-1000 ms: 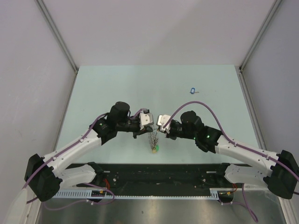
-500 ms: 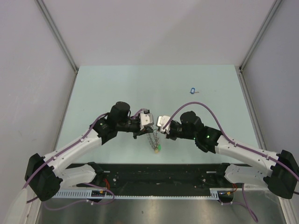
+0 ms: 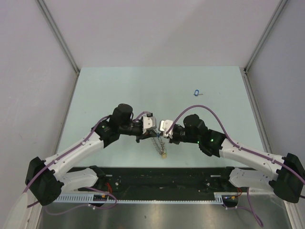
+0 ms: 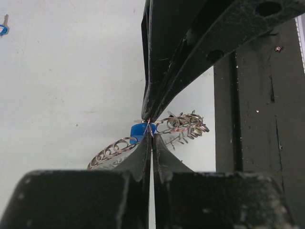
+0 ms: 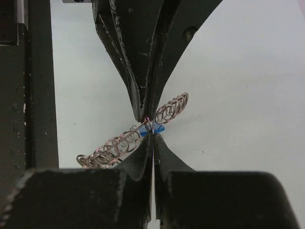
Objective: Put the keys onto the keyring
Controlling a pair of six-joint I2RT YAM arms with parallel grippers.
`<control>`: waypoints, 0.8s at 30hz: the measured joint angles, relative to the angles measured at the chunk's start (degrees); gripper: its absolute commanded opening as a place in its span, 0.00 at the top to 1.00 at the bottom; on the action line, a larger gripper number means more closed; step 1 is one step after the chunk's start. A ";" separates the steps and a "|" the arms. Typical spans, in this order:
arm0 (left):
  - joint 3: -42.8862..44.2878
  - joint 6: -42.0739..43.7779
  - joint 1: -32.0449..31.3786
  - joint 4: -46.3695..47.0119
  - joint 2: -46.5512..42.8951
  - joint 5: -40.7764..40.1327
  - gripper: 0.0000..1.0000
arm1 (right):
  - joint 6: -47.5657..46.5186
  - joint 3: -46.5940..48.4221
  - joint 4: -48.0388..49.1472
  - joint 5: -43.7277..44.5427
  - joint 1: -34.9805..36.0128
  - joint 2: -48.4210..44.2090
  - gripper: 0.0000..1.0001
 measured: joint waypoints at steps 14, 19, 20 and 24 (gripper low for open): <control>0.00 -0.28 -0.07 0.31 -1.90 -1.05 1.00 | 0.11 0.00 0.42 2.67 1.09 -1.77 1.00; -0.07 -0.87 -0.11 1.18 -4.94 -2.69 1.00 | 1.66 0.00 0.52 4.46 1.40 -2.36 1.00; -0.22 -1.20 -0.11 1.62 -5.64 -3.10 1.00 | 1.99 0.00 0.50 4.92 1.51 -2.38 1.00; -1.53 -2.10 -0.11 3.17 -7.45 -4.07 1.00 | 2.93 0.00 0.50 5.66 1.88 -2.40 1.00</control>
